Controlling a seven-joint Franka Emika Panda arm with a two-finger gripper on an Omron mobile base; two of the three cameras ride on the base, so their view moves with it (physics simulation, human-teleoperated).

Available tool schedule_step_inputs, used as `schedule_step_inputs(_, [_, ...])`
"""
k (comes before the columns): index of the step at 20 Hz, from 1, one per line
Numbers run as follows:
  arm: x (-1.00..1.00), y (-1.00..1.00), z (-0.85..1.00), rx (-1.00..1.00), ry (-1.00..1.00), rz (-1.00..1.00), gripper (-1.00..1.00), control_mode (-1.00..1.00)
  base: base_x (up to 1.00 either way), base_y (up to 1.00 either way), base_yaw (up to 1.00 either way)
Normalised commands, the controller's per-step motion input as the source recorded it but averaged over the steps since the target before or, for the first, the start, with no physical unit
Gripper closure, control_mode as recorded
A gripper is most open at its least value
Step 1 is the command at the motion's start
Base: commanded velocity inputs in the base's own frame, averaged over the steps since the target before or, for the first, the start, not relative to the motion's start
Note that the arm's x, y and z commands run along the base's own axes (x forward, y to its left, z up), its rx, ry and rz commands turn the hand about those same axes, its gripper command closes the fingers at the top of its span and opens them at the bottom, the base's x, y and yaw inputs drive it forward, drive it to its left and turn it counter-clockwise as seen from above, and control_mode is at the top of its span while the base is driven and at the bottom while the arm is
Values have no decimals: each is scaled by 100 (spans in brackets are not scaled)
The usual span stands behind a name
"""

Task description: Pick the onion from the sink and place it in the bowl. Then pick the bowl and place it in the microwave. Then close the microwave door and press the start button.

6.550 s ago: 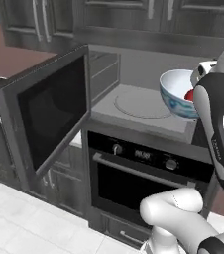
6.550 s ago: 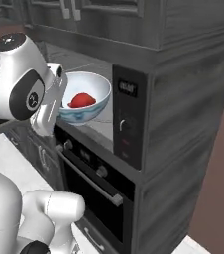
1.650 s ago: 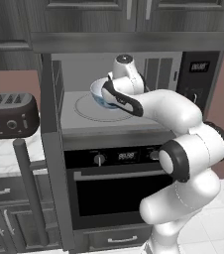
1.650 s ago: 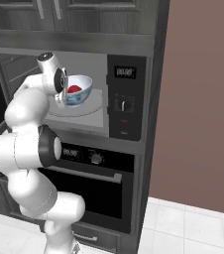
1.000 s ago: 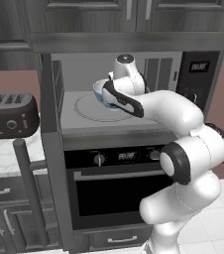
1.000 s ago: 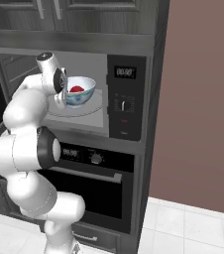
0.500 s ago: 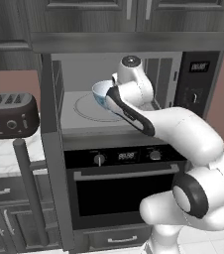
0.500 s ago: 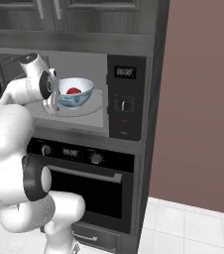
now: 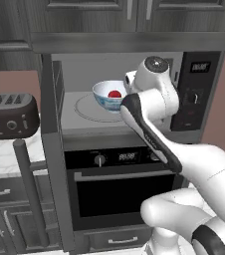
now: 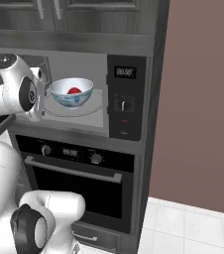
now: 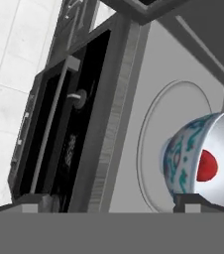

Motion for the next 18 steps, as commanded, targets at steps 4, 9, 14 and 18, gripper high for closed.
schedule_step_inputs(4, [-100, 0, 61, 18, 0, 0, -100, -100, 0, 0, 0])
schedule_step_inputs(9, [-100, 0, 42, 19, 0, 0, -100, -100, 0, 0, 0])
schedule_step_inputs(14, [-100, 0, 25, 9, -5, 0, -100, -100, 0, 0, 0])
schedule_step_inputs(18, [-100, 0, 52, 1, -3, -1, -100, -100, 0, 0, 0])
